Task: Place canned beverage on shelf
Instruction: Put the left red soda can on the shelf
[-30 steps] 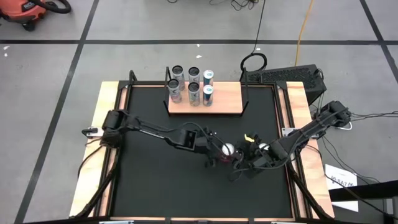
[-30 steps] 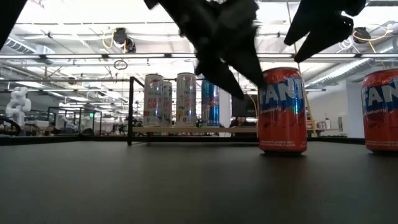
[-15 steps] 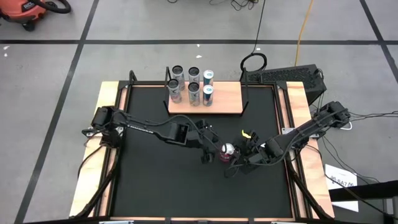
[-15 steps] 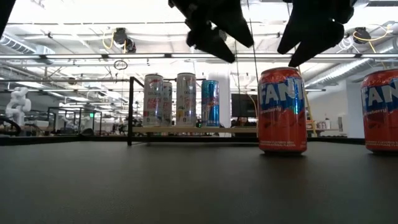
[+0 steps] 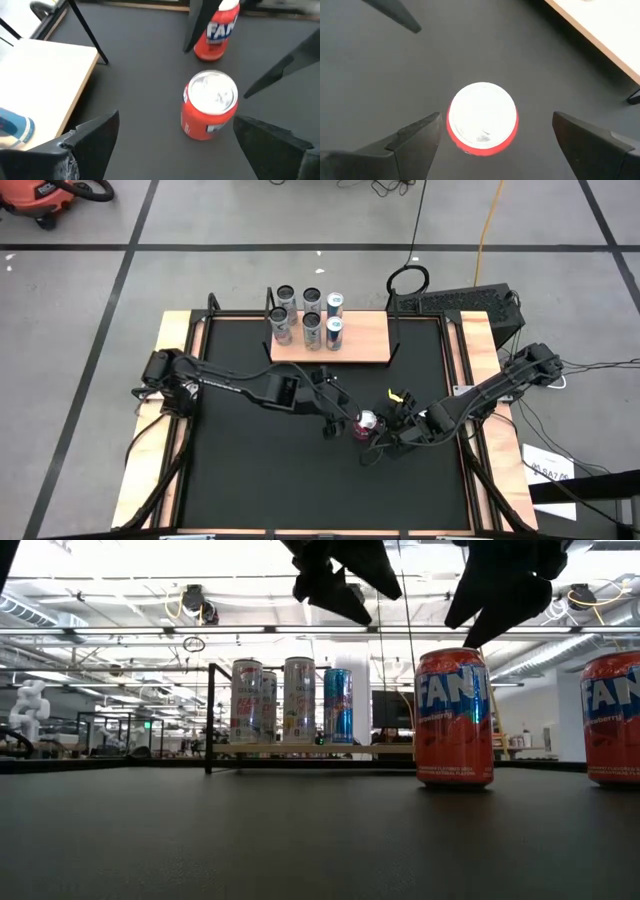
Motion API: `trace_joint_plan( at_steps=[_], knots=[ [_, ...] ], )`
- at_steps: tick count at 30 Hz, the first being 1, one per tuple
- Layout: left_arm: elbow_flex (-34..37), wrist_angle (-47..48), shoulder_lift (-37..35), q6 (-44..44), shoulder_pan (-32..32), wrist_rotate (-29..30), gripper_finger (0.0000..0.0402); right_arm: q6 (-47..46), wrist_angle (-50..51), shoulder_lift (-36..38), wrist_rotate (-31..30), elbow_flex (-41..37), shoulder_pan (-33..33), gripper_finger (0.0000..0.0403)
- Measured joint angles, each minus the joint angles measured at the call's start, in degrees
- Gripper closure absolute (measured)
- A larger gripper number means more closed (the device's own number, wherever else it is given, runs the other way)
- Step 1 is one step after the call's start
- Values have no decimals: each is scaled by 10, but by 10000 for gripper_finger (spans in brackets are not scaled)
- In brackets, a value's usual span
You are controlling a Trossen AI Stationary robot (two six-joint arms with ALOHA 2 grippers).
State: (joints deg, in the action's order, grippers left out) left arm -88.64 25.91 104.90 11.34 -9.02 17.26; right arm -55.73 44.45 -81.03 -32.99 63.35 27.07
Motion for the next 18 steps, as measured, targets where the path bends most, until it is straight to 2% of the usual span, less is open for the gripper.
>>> trace_joint_plan(
  at_steps=[7, 15, 18],
  knots=[
    [0, -11, -1, 4, -1, 2, 11, -5, 3, 11, -18, 0, 6, 35],
    [2, -67, -18, 13, -14, 3, 11, -24, 35, 82, -77, 0, 27, 35],
    [28, -99, -30, 14, -14, 5, 11, -30, 51, 107, -93, 0, 28, 35]
  ],
)
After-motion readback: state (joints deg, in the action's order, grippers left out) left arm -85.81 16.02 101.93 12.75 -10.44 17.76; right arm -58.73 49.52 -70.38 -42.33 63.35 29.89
